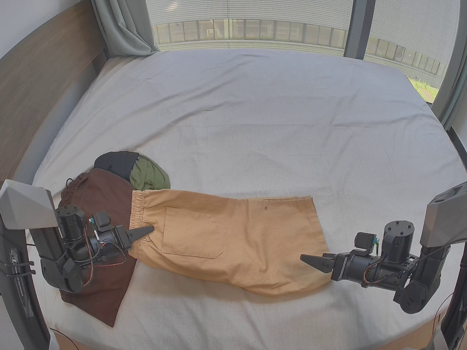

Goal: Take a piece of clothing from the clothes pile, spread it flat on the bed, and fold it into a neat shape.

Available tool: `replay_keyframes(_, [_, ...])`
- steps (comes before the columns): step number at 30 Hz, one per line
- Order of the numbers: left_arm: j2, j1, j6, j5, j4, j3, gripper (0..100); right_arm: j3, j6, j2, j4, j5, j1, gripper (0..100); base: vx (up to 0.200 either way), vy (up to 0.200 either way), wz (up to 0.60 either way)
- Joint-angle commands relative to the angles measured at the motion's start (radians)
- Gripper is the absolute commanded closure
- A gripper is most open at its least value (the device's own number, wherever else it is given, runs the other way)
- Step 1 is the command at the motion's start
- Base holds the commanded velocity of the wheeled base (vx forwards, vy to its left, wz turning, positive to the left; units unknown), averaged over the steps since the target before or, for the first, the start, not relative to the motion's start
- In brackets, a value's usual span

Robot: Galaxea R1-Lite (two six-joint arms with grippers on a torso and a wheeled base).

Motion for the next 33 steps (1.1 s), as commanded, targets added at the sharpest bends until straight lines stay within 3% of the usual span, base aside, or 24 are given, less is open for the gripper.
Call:
replay_keyframes(1, [-0.019, 0.014, 0.0, -0.004, -0.001, 0.005, 100, 0.0, 0.0, 0.0, 0.0, 0.001, -0.001, 0, 0.0, 0.0, 0.0])
replay_keyframes(22, [-0.054, -0.041, -0.002, 0.013, -0.001, 0.0, 100, -0.001, -0.001, 0.0, 0.0, 0.001, -0.001, 0, 0.0, 0.0, 0.0])
replay_keyframes(33, [-0.043, -0.092, 0.058, 0.039, 0.001, 0.0, 100, -0.003, -0.001, -0.006, 0.0, 0.001, -0.004, 0, 0.0, 0.0, 0.0])
